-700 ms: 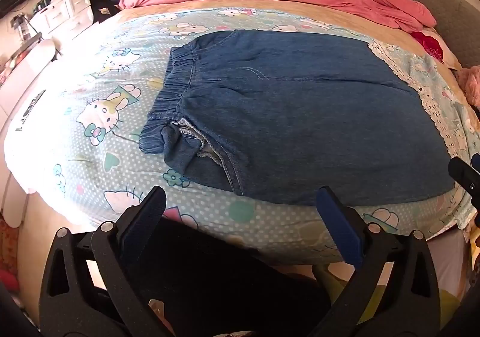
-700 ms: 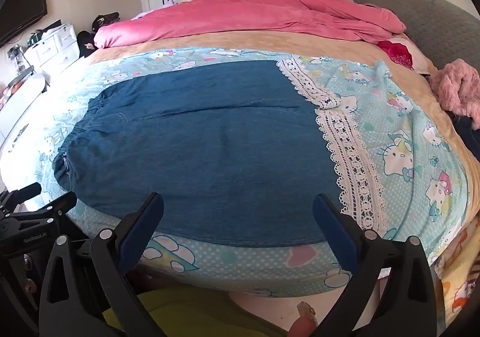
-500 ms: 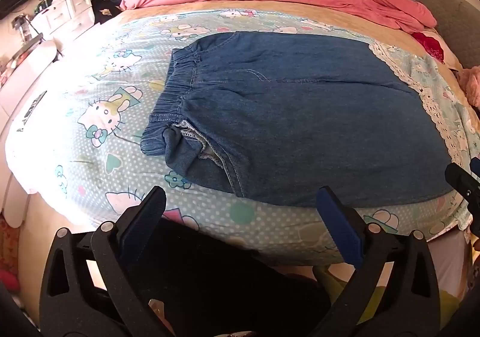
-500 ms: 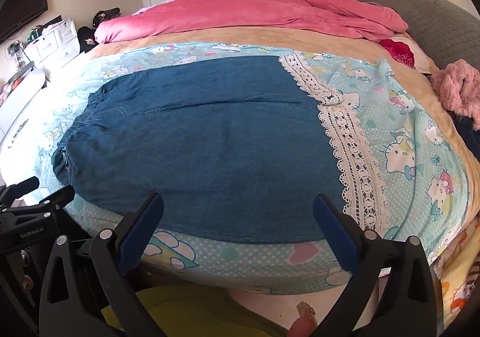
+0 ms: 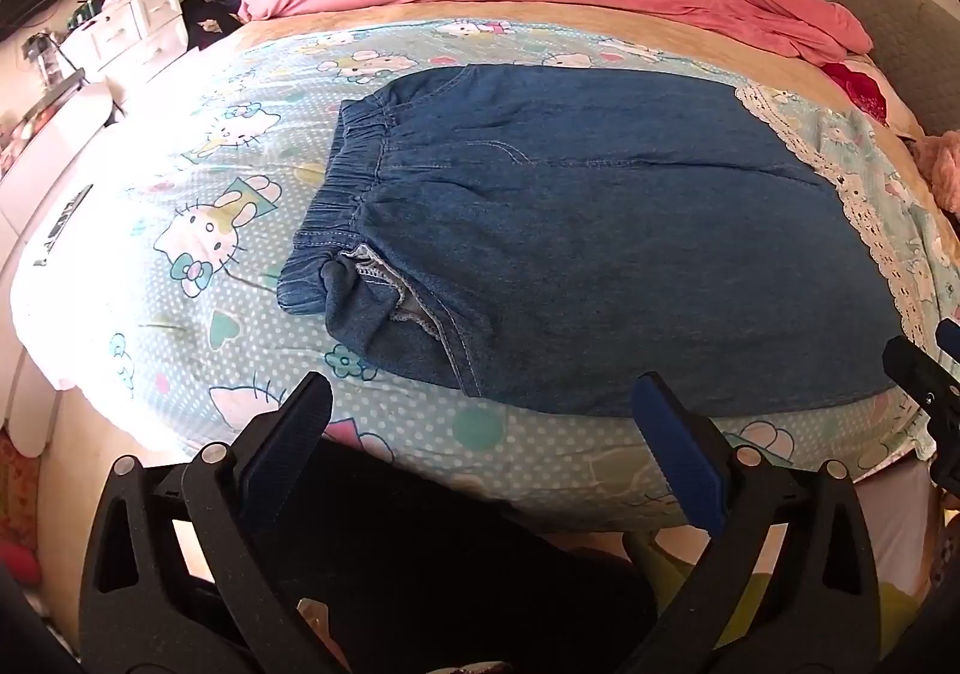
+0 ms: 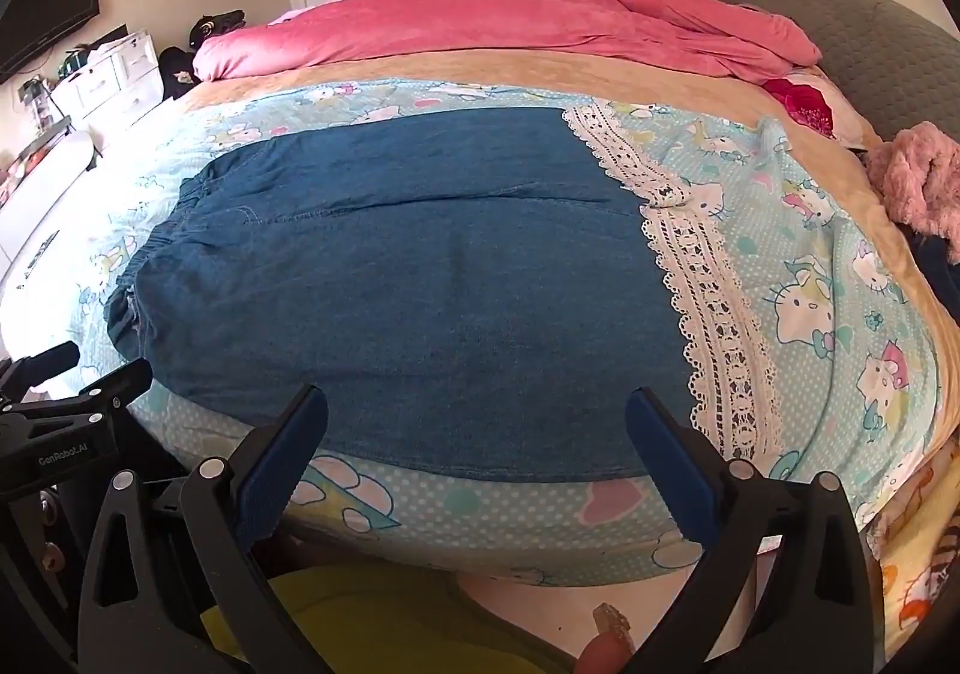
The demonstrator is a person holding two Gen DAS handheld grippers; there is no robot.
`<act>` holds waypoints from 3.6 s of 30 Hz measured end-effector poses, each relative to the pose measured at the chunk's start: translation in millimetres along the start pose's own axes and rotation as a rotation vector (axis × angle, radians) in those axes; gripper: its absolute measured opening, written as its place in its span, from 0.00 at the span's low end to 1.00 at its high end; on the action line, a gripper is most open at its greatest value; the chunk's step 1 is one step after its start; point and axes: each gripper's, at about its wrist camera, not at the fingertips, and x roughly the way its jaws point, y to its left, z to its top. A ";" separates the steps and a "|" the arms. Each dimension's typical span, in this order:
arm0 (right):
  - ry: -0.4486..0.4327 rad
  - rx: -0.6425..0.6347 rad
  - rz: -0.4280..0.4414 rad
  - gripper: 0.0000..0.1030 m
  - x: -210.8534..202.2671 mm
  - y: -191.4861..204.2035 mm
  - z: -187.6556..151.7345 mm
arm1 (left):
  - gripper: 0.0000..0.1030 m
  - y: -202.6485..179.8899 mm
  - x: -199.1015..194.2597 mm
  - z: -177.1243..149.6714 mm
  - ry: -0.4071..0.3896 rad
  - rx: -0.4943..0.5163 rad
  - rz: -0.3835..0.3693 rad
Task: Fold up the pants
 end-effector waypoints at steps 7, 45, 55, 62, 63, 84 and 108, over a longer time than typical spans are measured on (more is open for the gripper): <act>0.001 -0.003 0.002 0.96 -0.2 0.3 -0.5 | 0.92 -0.8 -1.4 0.7 -0.005 -0.008 -0.001; -0.002 -0.020 0.004 0.96 -3.0 4.2 0.0 | 0.92 1.2 -6.5 0.9 -0.007 -0.011 0.006; 0.004 -0.021 0.005 0.96 3.0 4.2 2.9 | 0.92 -0.9 -2.9 6.2 -0.007 -0.016 0.006; -0.003 -0.021 0.000 0.96 8.4 2.2 9.5 | 0.92 1.5 -0.7 13.6 -0.011 -0.022 0.003; -0.002 -0.021 -0.001 0.96 9.6 1.9 10.7 | 0.92 2.4 0.1 13.8 -0.010 -0.023 0.004; 0.007 -0.090 0.076 0.96 59.5 22.1 68.4 | 0.92 42.6 32.7 55.6 0.037 -0.083 0.025; 0.053 -0.254 0.073 0.96 177.6 45.5 184.7 | 0.92 76.8 108.6 159.6 0.073 -0.098 0.018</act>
